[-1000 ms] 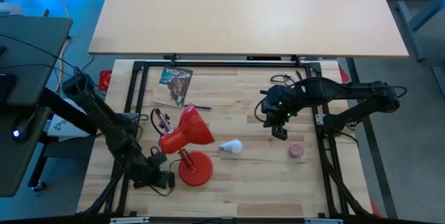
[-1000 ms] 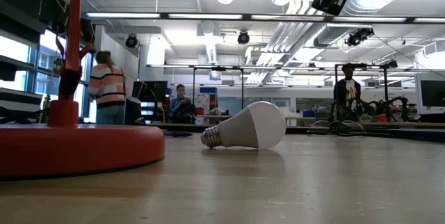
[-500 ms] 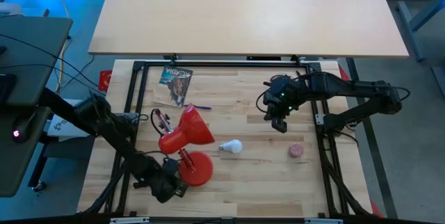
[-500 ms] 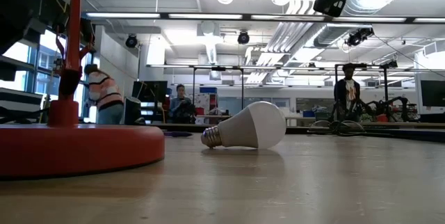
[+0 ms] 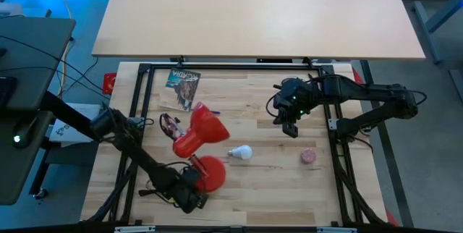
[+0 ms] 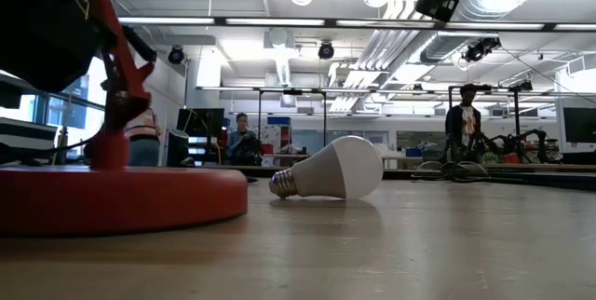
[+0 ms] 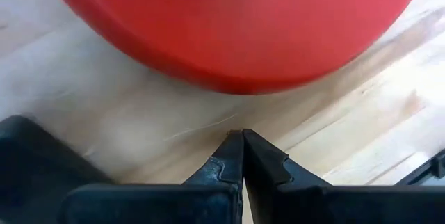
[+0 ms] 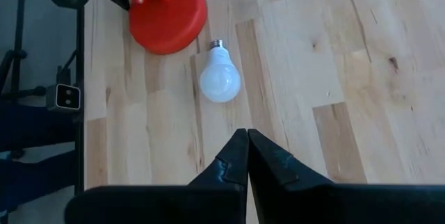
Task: Screw lightbulb
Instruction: Insert the lightbulb on the lamp
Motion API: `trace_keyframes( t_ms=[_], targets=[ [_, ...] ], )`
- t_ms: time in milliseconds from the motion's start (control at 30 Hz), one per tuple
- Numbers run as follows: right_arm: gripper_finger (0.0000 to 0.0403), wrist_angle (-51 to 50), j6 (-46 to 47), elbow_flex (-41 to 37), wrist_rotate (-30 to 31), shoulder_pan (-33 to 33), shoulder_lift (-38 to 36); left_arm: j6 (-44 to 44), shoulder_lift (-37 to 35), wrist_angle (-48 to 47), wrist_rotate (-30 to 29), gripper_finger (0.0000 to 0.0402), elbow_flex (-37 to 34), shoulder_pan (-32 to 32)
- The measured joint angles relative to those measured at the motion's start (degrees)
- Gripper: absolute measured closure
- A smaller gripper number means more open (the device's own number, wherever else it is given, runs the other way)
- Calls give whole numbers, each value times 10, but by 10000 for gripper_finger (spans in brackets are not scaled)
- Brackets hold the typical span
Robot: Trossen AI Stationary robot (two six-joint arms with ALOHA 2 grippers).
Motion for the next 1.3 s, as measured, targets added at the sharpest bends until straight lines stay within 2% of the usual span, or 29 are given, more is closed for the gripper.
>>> trace_keyframes(
  t_ms=[467, 700, 967, 1100, 1167, 1300],
  targets=[
    [403, 0, -14, 0, 6, 0, -5, 31, 0, -3, -46, 401, 0, 75],
    [403, -12, -9, 0, 16, 0, -34, 100, -3, -29, -43, 401, 1, 122],
    [403, -23, 12, 0, 37, 0, -71, 120, -20, -68, -51, 401, -1, 148],
    [403, -29, 16, 0, 32, 1, -75, 149, -21, -23, -54, 401, 0, 159],
    [403, -32, 16, 0, 23, 1, -77, 173, -23, 2, -29, 401, 1, 159],
    [403, -41, 8, 0, 22, 1, -82, 194, -25, 17, -21, 401, 0, 136]
  ],
)
